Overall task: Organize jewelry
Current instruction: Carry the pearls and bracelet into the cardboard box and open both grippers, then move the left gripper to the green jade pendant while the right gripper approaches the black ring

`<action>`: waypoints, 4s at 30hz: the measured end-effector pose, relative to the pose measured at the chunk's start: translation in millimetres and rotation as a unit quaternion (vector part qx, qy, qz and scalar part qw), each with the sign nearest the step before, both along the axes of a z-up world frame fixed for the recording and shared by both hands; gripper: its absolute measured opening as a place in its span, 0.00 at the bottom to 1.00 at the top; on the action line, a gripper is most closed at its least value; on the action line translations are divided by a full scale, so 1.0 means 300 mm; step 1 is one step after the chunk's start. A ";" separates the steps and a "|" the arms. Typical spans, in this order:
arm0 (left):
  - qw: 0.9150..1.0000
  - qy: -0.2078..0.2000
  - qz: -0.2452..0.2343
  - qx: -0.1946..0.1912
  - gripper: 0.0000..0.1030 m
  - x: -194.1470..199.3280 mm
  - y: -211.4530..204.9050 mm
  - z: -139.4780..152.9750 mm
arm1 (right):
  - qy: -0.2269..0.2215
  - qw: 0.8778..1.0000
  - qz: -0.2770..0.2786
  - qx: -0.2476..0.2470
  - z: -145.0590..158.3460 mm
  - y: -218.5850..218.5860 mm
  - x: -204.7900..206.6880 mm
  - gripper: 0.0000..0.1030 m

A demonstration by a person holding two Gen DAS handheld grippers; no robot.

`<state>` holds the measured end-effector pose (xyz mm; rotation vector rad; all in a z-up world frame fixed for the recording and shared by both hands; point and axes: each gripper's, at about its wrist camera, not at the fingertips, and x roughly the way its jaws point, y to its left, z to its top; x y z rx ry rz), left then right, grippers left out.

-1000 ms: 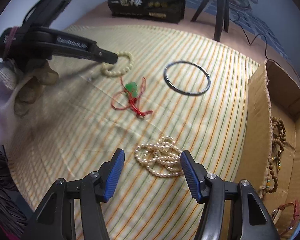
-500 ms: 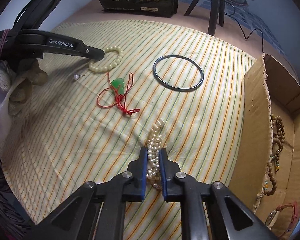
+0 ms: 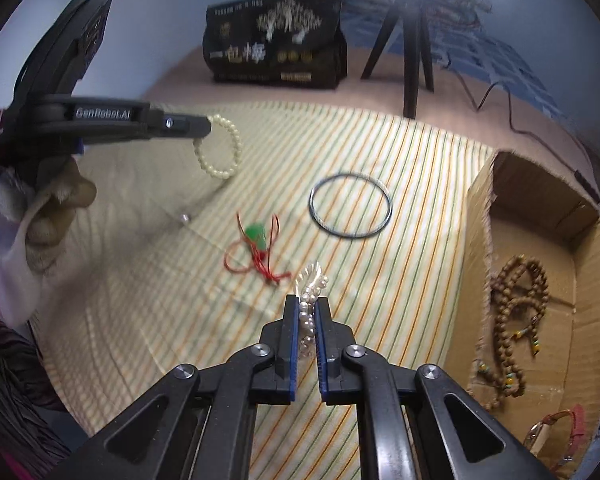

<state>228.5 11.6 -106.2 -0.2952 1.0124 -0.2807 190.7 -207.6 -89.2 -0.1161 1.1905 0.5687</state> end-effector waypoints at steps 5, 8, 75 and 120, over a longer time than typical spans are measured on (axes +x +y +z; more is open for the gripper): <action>0.999 -0.029 -0.011 -0.016 0.05 -0.033 -0.026 0.083 | -0.024 0.999 -0.014 0.024 0.079 -0.028 0.008 0.05; 0.999 -0.044 -0.020 -0.024 0.05 -0.055 -0.046 0.124 | -0.039 0.998 -0.027 0.038 0.129 -0.057 0.017 0.05; 0.966 -0.023 -0.258 -0.026 0.32 -0.252 -0.782 0.104 | -0.050 0.970 -0.239 -0.005 0.114 -0.633 0.185 0.40; 0.987 0.017 -0.128 0.093 0.32 -0.143 -0.257 -0.116 | -0.030 0.996 -0.079 0.042 0.075 -0.047 0.275 0.83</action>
